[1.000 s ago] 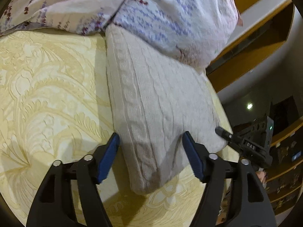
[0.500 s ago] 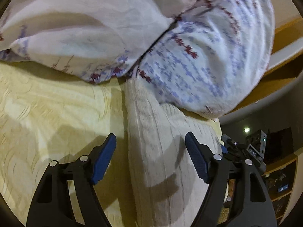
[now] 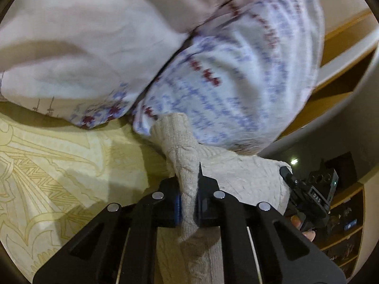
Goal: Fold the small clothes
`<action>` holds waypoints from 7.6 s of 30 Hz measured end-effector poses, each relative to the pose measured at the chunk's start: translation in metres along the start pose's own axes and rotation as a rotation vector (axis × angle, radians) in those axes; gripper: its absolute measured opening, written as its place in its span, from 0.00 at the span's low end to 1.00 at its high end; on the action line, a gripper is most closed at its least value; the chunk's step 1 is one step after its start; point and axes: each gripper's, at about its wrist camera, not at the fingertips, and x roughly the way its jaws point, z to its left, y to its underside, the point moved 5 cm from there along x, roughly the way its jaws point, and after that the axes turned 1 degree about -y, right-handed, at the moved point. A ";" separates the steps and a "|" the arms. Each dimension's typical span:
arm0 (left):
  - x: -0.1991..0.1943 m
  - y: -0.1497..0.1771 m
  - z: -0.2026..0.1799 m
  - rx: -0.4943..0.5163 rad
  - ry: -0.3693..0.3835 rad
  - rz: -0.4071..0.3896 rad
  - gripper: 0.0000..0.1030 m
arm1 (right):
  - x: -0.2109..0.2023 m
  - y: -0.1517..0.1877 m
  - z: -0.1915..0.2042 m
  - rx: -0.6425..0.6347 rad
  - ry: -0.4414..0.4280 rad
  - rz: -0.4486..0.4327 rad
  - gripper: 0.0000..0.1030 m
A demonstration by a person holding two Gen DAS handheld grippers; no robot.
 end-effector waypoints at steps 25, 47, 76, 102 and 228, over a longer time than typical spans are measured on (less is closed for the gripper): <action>-0.045 0.067 -0.011 -0.029 -0.070 0.062 0.57 | -0.029 0.081 -0.017 0.126 0.146 0.219 0.40; -0.030 0.088 -0.024 0.048 -0.175 0.069 0.81 | -0.035 0.078 -0.029 0.218 0.169 0.188 0.50; 0.012 0.088 -0.040 0.169 -0.295 0.134 0.95 | 0.020 0.084 -0.034 0.331 -0.004 0.316 0.50; 0.000 0.078 -0.028 0.046 -0.193 0.118 0.62 | 0.023 0.090 -0.028 0.348 -0.082 0.311 0.29; -0.159 0.213 0.012 0.330 -0.800 0.018 0.99 | 0.010 0.264 0.152 -0.369 0.536 0.271 0.98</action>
